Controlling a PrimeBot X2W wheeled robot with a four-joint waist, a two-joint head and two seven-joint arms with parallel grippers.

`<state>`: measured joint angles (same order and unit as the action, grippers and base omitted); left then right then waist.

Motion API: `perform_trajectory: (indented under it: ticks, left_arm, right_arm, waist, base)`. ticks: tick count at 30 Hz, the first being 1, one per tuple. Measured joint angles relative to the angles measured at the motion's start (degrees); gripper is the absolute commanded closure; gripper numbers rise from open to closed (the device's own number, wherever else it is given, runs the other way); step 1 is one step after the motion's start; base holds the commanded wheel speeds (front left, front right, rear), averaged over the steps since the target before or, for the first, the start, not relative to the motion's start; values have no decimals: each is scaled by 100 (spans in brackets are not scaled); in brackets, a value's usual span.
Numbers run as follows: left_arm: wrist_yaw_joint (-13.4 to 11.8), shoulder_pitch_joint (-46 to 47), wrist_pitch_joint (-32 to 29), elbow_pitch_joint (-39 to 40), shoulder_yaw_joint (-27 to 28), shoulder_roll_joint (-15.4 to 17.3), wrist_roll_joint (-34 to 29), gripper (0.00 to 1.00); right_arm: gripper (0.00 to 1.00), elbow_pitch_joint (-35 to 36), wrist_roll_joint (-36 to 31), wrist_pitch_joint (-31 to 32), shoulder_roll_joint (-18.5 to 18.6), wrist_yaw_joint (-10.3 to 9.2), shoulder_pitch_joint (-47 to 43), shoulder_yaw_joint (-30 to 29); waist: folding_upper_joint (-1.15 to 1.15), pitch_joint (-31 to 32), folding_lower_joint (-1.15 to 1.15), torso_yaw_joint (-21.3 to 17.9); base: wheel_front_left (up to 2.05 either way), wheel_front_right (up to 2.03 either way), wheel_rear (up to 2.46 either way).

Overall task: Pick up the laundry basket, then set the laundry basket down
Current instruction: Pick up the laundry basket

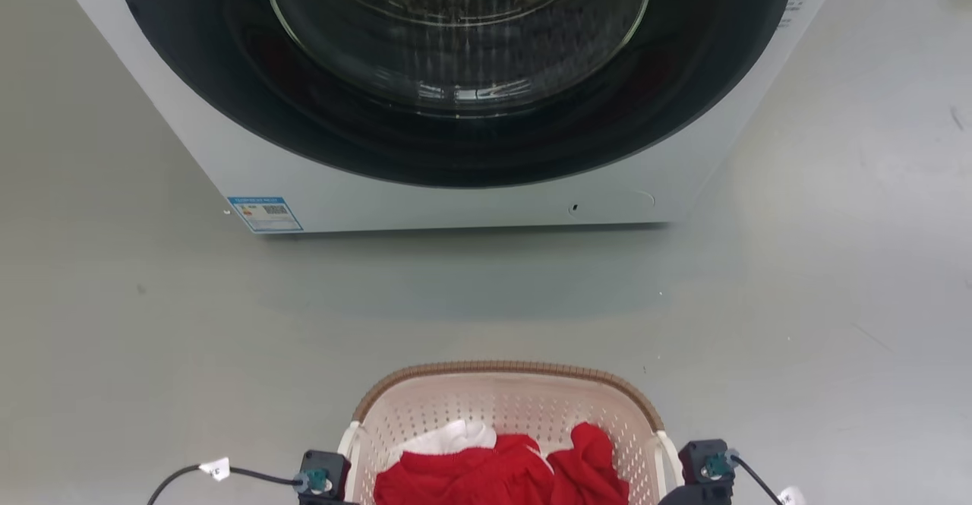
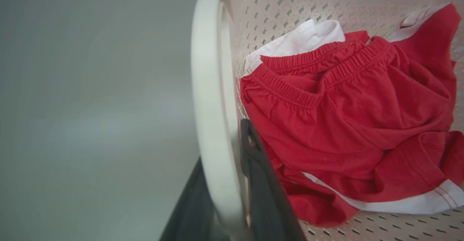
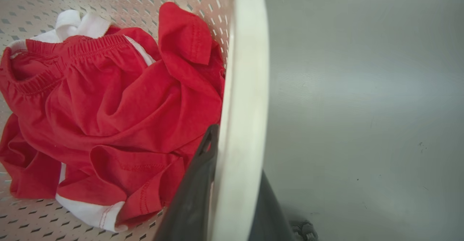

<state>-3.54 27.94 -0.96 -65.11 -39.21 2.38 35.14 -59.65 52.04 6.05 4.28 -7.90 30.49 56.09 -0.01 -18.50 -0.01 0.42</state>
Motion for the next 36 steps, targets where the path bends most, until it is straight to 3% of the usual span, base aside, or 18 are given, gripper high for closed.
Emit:
perform_trajectory:
  ticks: [23, 36]
  left_arm:
    - [-103, -703, -381, 105, -352, 2, 469, 100]
    - [-196, -725, -452, 159, -483, 2, 667, 100]
  right_arm:
    - [100, -293, 459, 349, -68, 1, -528, 363]
    - [100, -358, 604, 347, -76, 10, -550, 516]
  waist:
    - [0, 1322, 0, -66]
    - [0, 1601, 1, -60]
  base:
    - [0, 0, 0]
    - [0, 0, 0]
